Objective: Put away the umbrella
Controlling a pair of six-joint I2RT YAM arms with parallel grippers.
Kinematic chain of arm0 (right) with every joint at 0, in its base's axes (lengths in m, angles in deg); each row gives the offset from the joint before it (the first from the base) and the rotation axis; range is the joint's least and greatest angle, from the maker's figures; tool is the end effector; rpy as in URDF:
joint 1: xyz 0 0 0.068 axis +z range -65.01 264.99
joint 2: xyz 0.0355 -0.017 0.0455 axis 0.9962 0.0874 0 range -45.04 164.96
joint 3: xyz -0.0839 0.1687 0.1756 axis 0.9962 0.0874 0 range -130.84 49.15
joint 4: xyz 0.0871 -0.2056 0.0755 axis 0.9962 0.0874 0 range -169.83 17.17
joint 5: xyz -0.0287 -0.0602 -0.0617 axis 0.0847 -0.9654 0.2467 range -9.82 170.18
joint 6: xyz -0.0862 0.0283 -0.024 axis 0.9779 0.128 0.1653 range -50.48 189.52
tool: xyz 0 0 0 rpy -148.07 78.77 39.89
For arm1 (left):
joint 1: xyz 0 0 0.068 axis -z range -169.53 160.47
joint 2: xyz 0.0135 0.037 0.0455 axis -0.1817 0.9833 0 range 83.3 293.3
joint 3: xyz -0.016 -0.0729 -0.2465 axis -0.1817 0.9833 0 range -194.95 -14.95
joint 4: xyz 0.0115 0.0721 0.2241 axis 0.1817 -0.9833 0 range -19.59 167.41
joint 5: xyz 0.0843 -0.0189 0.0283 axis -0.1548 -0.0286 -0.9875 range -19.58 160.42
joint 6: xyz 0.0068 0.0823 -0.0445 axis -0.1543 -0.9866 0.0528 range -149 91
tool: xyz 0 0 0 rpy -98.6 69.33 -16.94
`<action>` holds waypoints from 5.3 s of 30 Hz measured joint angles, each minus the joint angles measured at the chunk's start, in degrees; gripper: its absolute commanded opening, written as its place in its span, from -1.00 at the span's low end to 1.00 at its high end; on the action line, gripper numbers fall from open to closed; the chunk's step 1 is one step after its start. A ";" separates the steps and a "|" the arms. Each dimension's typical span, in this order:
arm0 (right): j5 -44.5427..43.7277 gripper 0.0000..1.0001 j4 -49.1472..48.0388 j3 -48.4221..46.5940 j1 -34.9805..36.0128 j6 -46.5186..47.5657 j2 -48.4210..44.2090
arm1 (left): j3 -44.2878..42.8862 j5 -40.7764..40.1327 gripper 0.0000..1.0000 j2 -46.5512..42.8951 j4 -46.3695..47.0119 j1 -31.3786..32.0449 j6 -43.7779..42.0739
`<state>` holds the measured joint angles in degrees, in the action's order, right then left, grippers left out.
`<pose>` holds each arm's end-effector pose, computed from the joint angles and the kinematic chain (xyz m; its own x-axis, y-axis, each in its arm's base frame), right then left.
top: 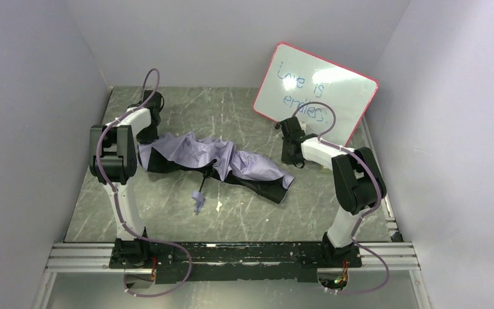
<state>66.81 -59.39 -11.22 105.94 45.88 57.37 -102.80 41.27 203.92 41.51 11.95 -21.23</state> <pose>0.3312 0.1059 0.1163 -0.8582 0.0891 -0.5055 0.1047 0.9945 -0.0025 0.4163 0.0305 0.1221 -0.9017 -0.0948 -0.4218 -0.2790 0.8728 0.4004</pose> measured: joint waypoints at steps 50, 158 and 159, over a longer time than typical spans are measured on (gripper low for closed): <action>13.22 -0.82 -10.67 -4.44 19.80 -11.80 6.27 | 16.94 27.69 -0.59 -10.82 20.50 34.56 -1.11; 22.91 0.67 -6.05 3.04 11.76 14.49 -22.64 | 32.11 6.78 0.00 -53.81 5.90 33.86 13.49; 24.57 0.69 -6.45 3.10 11.78 15.78 -22.93 | 32.26 7.82 0.02 -54.10 6.34 33.86 12.90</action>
<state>91.38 -65.84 -8.12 117.72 61.66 34.45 -70.54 49.09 149.82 47.85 45.80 -8.34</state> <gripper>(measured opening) 0.789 0.481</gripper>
